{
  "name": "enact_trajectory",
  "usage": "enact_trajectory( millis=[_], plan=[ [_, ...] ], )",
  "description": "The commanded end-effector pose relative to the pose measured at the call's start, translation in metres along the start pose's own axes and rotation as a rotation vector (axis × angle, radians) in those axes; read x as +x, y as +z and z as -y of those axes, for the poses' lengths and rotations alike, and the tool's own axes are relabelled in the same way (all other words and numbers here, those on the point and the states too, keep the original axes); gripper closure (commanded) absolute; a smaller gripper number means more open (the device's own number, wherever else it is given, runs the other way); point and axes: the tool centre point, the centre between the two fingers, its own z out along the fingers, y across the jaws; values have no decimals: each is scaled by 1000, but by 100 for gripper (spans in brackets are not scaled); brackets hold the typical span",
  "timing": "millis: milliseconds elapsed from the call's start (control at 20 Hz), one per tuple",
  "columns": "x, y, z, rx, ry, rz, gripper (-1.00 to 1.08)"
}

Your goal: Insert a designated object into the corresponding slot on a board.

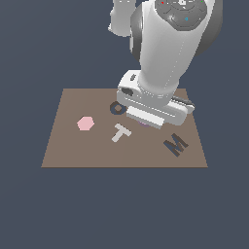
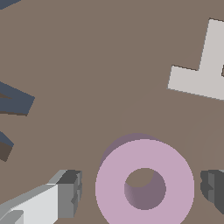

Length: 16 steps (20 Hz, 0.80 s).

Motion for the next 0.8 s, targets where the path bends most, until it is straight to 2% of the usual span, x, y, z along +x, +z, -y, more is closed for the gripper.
enact_trajectory(
  millis=[0, 150, 200, 750],
  plan=[
    [0, 7, 0, 0, 1, 1, -92],
    [0, 10, 0, 0, 2, 1, -92],
    [0, 10, 0, 0, 2, 1, 108],
    [0, 9, 1, 1, 1, 0, 108]
  ],
)
